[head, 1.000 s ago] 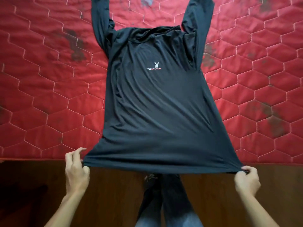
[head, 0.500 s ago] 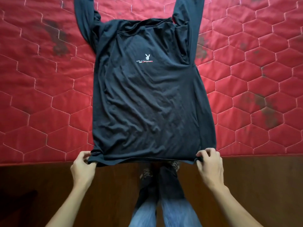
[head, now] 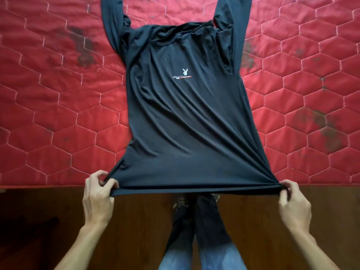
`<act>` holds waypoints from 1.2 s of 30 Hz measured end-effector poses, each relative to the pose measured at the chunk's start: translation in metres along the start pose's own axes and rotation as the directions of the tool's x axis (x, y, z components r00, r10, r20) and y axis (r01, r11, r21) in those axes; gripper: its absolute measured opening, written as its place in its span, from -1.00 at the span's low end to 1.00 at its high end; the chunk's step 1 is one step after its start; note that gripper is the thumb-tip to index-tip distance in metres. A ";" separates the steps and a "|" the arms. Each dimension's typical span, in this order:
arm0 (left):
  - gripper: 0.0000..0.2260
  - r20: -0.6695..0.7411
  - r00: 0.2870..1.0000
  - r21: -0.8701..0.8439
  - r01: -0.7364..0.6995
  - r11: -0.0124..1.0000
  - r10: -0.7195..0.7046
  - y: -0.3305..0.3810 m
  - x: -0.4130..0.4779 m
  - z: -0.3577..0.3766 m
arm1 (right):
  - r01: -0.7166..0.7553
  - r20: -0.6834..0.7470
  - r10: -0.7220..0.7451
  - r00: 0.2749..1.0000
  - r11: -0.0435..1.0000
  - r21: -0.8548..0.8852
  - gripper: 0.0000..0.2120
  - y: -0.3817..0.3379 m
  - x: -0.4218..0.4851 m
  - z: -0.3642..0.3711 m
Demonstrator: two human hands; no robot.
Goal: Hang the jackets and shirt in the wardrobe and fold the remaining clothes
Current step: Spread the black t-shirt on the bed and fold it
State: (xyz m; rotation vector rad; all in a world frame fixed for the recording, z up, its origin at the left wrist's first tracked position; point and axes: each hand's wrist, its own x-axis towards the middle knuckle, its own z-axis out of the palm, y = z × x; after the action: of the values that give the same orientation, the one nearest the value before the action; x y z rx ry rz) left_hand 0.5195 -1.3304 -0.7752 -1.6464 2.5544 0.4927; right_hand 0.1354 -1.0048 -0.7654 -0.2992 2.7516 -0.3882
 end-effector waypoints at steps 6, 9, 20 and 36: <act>-0.39 0.163 0.963 -0.187 0.241 0.952 -0.212 0.000 -0.014 0.010 | 0.141 0.092 -0.135 0.987 0.989 -0.054 -0.78 0.005 -0.014 0.012; -0.46 0.261 0.887 -0.167 0.430 0.887 -0.381 -0.015 -0.022 0.017 | 0.134 0.146 -0.116 0.982 0.984 -0.117 -0.75 0.012 -0.024 0.021; -0.62 0.574 0.790 -0.044 0.291 0.956 -0.214 -0.004 0.009 -0.002 | 0.136 0.257 -0.115 0.959 0.989 -0.065 -0.67 -0.051 -0.015 0.022; -0.87 0.365 0.841 -0.609 0.540 0.581 -0.400 0.048 0.233 -0.027 | 0.676 0.489 -0.616 0.617 0.733 0.070 -0.41 -0.358 0.070 0.099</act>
State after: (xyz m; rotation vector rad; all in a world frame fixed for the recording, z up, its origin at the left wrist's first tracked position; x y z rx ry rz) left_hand 0.3805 -1.5252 -0.7904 -2.2394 1.7161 1.5997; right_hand 0.1635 -1.3820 -0.7678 -1.2709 2.0760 -0.2602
